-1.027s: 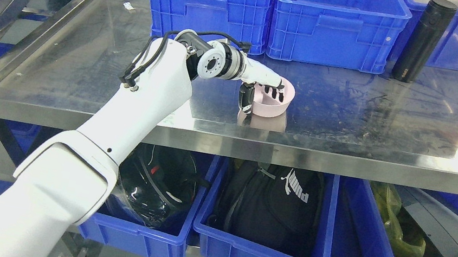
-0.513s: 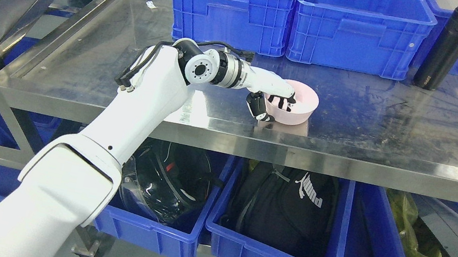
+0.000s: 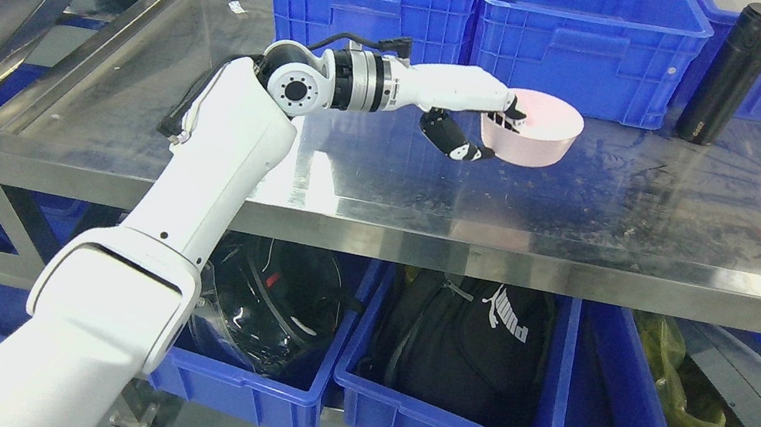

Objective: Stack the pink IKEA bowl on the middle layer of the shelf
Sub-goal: 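Lift the pink bowl off the shelf with the left hand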

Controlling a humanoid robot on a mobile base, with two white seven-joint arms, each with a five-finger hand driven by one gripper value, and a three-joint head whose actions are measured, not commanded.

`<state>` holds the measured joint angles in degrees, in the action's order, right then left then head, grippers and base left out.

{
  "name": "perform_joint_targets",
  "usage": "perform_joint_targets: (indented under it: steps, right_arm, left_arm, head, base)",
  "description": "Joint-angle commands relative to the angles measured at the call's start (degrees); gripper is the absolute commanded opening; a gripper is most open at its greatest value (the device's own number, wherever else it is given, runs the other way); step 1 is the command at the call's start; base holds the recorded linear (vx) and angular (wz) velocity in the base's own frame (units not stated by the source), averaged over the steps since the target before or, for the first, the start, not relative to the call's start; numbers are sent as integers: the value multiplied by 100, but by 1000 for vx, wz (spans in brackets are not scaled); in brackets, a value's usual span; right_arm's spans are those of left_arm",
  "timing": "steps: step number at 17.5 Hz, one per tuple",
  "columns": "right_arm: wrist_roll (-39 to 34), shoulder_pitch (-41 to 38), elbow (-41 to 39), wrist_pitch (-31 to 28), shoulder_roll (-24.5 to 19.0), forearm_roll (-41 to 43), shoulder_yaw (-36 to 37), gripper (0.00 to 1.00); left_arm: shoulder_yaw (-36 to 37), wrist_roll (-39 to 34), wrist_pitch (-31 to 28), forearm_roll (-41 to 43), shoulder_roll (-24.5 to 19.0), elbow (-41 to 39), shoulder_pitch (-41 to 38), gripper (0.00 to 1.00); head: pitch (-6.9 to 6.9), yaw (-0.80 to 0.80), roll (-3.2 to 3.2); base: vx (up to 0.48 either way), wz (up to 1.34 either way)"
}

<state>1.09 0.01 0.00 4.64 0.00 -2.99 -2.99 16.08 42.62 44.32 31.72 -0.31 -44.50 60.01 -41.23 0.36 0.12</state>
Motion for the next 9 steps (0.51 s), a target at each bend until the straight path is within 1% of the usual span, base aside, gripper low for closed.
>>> perform_joint_targets:
  steps: [1, 3, 4, 6, 9]
  right_arm:
    - [-3, -18, -100, 2, 100, 0, 0, 100]
    - [-3, -18, -100, 2, 100, 0, 0, 100]
    - [-3, -27, -100, 2, 100, 0, 0, 100]
    - [-3, -18, -100, 2, 100, 0, 0, 100]
    - [-3, -18, -100, 2, 100, 0, 0, 100]
  left_arm:
    - [-1564, -175, 68, -579, -69, -1330, -515, 0]
    - [-1485, -184, 68, -614, -69, -2042, -1103, 0]
    - [-1424, -193, 68, -676, -69, -2263, -1314, 0]
    - [-1230, -202, 68, -676, -69, -2510, -1562, 0]
    - [-1221, -193, 68, -667, -69, -2616, -1624, 0]
  head:
    - [0, 0, 0]
    - [0, 0, 0]
    - [0, 0, 0]
    - [0, 0, 0]
    - [0, 0, 0]
  base:
    - [12, 89]
    - [6, 98]
    - [0, 108]
    - [-24, 240]
    - [-52, 452]
